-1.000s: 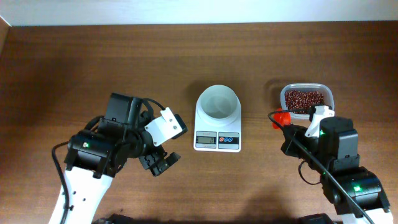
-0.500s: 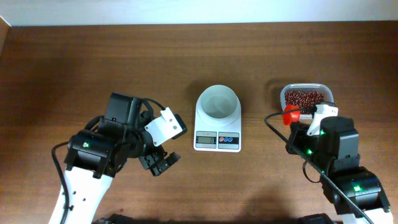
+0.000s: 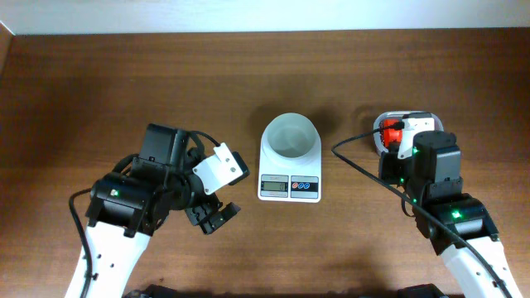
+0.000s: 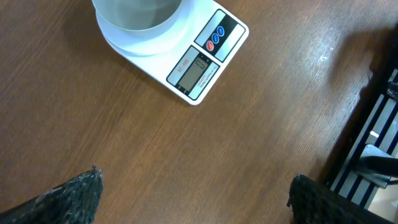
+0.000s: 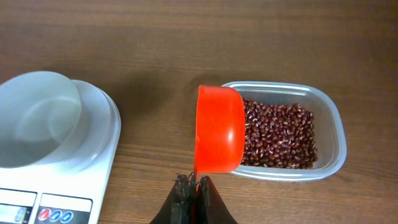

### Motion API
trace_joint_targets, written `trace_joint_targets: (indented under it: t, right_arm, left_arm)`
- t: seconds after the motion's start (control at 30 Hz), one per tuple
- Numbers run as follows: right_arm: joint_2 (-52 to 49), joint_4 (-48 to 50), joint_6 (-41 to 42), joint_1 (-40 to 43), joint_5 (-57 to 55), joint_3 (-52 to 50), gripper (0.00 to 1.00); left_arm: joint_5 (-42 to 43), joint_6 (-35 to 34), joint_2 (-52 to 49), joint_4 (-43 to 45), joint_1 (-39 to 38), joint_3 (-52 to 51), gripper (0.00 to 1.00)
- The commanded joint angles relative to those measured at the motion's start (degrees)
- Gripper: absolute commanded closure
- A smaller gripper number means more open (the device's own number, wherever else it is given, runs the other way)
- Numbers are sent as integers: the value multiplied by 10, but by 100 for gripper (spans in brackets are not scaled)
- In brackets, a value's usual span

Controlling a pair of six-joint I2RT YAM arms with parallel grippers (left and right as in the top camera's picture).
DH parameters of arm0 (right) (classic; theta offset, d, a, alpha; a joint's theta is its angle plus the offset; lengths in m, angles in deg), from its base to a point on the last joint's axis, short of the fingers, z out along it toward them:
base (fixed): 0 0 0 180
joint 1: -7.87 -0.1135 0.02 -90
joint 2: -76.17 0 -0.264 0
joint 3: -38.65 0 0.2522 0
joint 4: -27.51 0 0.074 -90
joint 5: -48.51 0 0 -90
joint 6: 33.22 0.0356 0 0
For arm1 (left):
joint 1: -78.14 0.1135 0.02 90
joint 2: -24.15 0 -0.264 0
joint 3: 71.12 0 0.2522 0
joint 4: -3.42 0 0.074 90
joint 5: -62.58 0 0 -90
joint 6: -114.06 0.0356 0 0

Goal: Scoop and weigh 50g on scale
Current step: 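Move the held scoop with the right gripper over the bean tub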

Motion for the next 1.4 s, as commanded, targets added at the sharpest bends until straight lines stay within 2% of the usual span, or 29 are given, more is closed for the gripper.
trace_joint_targets:
  t: [0.0, 0.17, 0.2, 0.3, 0.4, 0.5, 0.6, 0.8, 0.93, 1.07, 1.2, 1.37]
  right_arm:
    - [-9, 1, -37, 3, -28, 28, 96]
    - [-49, -47, -65, 3, -132, 71, 96]
    - [-74, -48, -92, 3, -134, 74, 96]
    - [-145, -35, -92, 8, -183, 75, 96]
    - [-193, -18, -91, 37, -175, 82, 96]
    - [-235, -39, -91, 71, -107, 129, 96]
    - [-275, -98, -92, 77, -93, 211, 96]
    - [-348, -172, -114, 79, -96, 279, 96]
    - [-363, -179, -117, 93, -102, 285, 96]
    - [-384, -177, -163, 105, -106, 285, 96]
    - [-427, -177, -160, 107, -128, 285, 96]
    - [-431, -184, -156, 154, -9, 285, 96]
  left_arm:
    - [10, 3, 4, -1, 3, -6, 1]
    - [10, 3, 4, -1, 3, -6, 1]
    - [10, 3, 4, 0, 3, -6, 1]
    - [10, 3, 4, -1, 3, -6, 1]
    - [10, 3, 4, -1, 3, -6, 1]
    - [10, 3, 4, 0, 3, -6, 1]
    - [10, 3, 4, -1, 3, -6, 1]
    - [10, 3, 4, -1, 3, -6, 1]
    - [10, 3, 4, 0, 3, -6, 1]
    - [10, 3, 4, -1, 3, -6, 1]
    - [10, 3, 4, -1, 3, -6, 1]
    - [10, 3, 4, 0, 3, -6, 1]
